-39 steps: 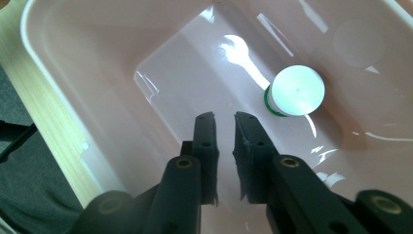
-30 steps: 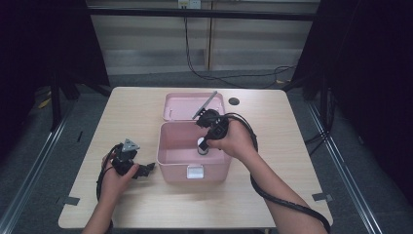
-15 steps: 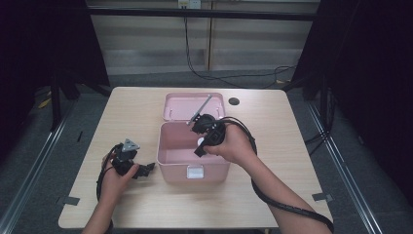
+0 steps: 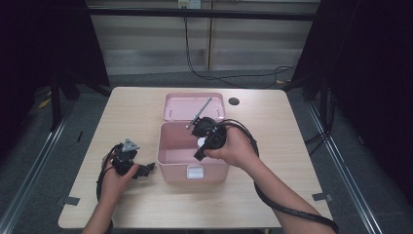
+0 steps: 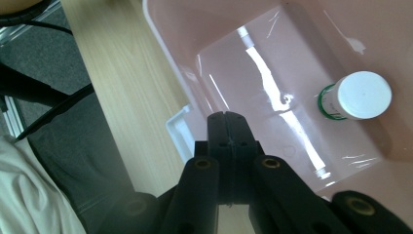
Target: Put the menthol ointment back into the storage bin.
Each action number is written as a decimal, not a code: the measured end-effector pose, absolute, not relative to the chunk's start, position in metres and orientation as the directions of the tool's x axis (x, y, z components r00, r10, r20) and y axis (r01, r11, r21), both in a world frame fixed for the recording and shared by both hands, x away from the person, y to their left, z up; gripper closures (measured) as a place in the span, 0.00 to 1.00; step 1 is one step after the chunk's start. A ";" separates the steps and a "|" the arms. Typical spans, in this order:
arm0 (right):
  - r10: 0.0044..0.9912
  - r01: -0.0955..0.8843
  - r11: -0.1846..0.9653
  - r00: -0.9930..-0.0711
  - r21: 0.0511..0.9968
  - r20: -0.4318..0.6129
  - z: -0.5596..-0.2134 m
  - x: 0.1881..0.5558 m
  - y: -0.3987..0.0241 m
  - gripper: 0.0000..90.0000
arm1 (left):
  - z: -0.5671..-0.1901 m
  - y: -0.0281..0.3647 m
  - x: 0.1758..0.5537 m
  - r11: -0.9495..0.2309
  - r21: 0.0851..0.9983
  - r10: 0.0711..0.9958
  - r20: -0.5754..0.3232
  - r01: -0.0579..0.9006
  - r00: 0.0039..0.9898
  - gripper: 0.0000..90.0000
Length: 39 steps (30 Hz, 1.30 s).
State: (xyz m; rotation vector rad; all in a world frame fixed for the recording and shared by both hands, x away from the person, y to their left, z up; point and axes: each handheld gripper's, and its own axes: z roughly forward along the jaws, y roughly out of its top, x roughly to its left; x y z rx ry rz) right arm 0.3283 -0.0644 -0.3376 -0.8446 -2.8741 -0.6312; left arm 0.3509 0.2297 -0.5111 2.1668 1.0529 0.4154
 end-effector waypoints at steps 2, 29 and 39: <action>0.497 0.531 0.765 -0.847 0.364 0.190 -0.337 0.326 -0.063 1.00 | -0.511 0.230 0.351 -0.439 0.698 0.784 -0.011 0.565 0.621 0.00; 0.451 0.494 0.798 -0.869 0.345 0.201 -0.352 0.307 -0.051 1.00 | -0.511 0.230 0.351 -0.439 0.699 0.784 -0.010 0.565 0.621 0.00; 0.436 0.482 0.802 -0.876 0.354 0.204 -0.359 0.306 -0.054 1.00 | -0.511 0.230 0.351 -0.437 0.698 0.783 -0.013 0.566 0.622 0.00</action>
